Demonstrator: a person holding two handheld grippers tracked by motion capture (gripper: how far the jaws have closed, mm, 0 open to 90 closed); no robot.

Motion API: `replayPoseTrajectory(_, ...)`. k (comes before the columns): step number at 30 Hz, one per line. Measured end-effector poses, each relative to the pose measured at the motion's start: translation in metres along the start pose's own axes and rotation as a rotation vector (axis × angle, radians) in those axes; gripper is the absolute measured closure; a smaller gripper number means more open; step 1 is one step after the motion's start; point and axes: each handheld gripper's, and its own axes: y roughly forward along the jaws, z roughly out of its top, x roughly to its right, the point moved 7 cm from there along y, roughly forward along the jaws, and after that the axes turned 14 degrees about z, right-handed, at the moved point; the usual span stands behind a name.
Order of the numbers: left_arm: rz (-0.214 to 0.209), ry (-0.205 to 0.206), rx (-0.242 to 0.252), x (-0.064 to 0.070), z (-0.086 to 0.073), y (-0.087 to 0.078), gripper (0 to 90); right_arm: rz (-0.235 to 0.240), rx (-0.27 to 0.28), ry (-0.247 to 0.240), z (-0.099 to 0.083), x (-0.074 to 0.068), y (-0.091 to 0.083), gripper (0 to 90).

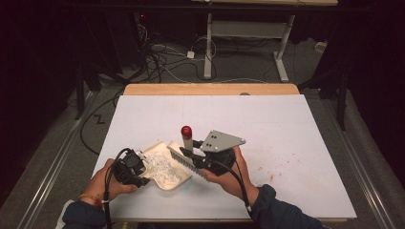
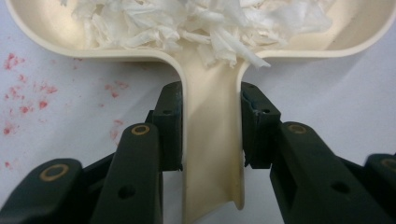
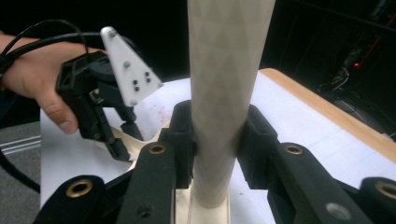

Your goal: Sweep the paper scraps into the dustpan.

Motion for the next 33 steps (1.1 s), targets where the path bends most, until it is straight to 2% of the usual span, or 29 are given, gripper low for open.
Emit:
replayPoseTrajectory(9, 0.007, -0.018, 0.000, 0.002, 0.001, 0.004, 63.1, -0.021, 0.014, 0.038, -0.002, 0.020, -0.026, 70.6)
replayPoseTrajectory(12, 0.012, -0.005, -0.005, 0.002, -0.001, 0.005, 63.1, -0.013, -0.015, 0.027, -0.008, 0.021, -0.034, 70.6)
replayPoseTrajectory(18, 0.013, 0.030, -0.012, 0.003, -0.006, 0.003, 63.2, 0.047, -0.042, 0.080, -0.026, 0.019, -0.056, 70.6)
replayPoseTrajectory(22, 0.004, 0.057, -0.015, 0.004, -0.010, -0.003, 63.2, 0.015, -0.070, 0.069, -0.032, 0.019, -0.065, 70.6)
replayPoseTrajectory(28, 0.014, 0.104, -0.037, 0.009, -0.009, -0.007, 63.3, 0.025, -0.133, 0.081, -0.044, 0.013, -0.063, 70.6)
replayPoseTrajectory(33, 0.019, 0.116, -0.042, 0.012, -0.007, -0.007, 63.3, 0.078, -0.171, 0.081, -0.049, 0.001, -0.052, 70.6)
